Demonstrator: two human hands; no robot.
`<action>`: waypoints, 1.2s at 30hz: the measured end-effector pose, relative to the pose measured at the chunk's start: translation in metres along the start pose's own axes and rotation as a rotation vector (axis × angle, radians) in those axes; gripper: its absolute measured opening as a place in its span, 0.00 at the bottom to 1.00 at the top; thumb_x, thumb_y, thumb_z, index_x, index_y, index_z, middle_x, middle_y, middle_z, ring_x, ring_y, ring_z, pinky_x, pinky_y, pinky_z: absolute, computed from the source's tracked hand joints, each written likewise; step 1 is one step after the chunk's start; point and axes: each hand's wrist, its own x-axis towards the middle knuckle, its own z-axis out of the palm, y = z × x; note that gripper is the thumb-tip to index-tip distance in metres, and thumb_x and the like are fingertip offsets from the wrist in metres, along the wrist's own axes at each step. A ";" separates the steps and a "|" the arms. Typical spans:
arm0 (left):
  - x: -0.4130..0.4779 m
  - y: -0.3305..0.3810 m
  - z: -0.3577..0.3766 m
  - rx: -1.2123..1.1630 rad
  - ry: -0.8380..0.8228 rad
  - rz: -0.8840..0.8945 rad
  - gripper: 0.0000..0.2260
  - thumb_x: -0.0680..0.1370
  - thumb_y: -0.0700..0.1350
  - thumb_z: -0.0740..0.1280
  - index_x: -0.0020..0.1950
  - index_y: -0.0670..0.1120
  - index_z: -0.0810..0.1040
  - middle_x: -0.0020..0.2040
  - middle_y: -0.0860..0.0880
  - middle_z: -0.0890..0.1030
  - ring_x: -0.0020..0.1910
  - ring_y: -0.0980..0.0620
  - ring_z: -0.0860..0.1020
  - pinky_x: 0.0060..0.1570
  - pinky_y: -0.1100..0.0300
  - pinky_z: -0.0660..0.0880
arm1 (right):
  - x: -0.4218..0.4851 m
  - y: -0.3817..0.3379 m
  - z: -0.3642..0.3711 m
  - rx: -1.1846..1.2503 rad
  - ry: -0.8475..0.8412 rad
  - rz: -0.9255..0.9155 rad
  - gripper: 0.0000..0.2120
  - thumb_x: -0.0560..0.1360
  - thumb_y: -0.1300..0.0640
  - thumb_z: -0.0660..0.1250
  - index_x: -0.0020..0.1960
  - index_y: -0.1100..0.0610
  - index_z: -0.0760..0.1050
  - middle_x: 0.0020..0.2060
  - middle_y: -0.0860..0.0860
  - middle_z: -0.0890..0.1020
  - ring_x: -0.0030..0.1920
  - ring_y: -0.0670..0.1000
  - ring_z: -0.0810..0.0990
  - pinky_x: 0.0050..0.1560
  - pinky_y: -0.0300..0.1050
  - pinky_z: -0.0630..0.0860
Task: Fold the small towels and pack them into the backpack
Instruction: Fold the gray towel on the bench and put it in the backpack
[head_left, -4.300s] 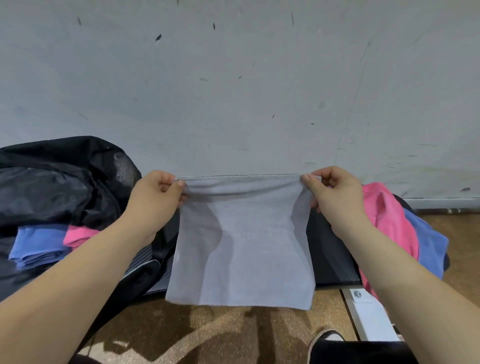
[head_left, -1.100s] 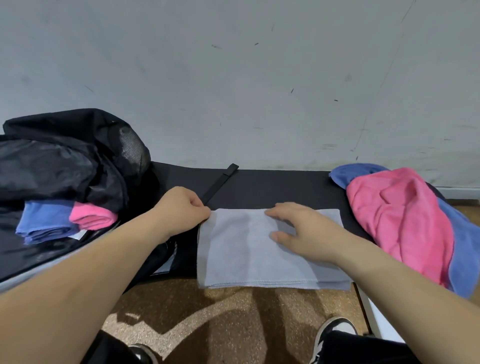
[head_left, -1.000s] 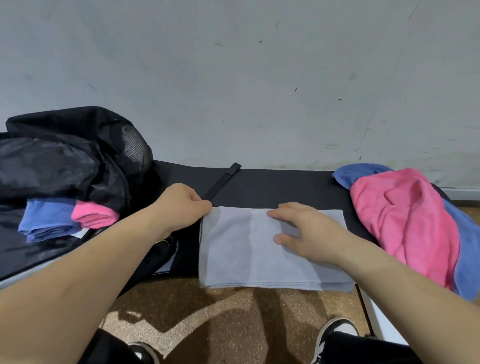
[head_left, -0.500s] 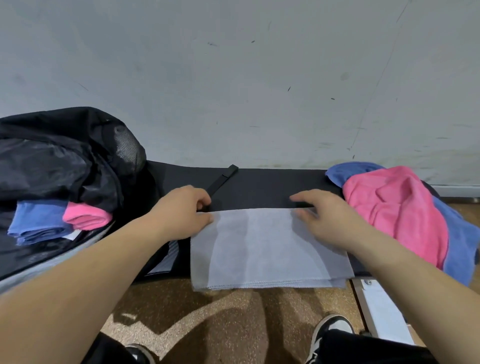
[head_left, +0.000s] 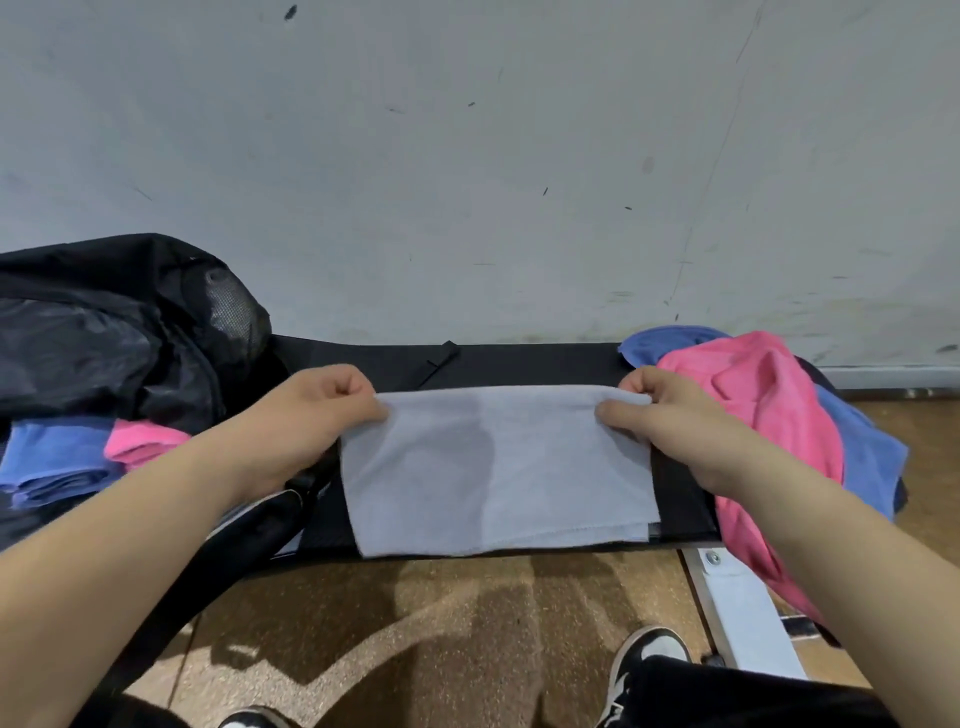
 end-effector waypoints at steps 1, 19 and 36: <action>-0.004 0.003 -0.002 -0.108 0.003 0.001 0.08 0.74 0.46 0.76 0.42 0.47 0.78 0.38 0.45 0.77 0.37 0.49 0.71 0.36 0.55 0.65 | 0.000 -0.001 0.000 0.116 -0.010 0.037 0.09 0.75 0.57 0.76 0.47 0.55 0.76 0.38 0.51 0.80 0.39 0.51 0.77 0.37 0.44 0.70; -0.015 0.004 -0.021 -0.095 0.138 0.057 0.10 0.84 0.50 0.68 0.49 0.48 0.87 0.46 0.44 0.87 0.44 0.48 0.82 0.47 0.53 0.77 | -0.002 -0.031 0.025 0.088 0.100 -0.136 0.03 0.83 0.58 0.66 0.50 0.56 0.76 0.43 0.50 0.84 0.43 0.49 0.81 0.41 0.38 0.77; -0.030 0.048 0.050 -0.195 0.131 0.184 0.03 0.80 0.41 0.73 0.54 0.46 0.85 0.45 0.42 0.88 0.40 0.46 0.87 0.36 0.54 0.83 | -0.039 -0.088 0.109 0.357 0.018 -0.301 0.09 0.78 0.50 0.74 0.49 0.53 0.76 0.41 0.63 0.85 0.38 0.63 0.85 0.35 0.54 0.81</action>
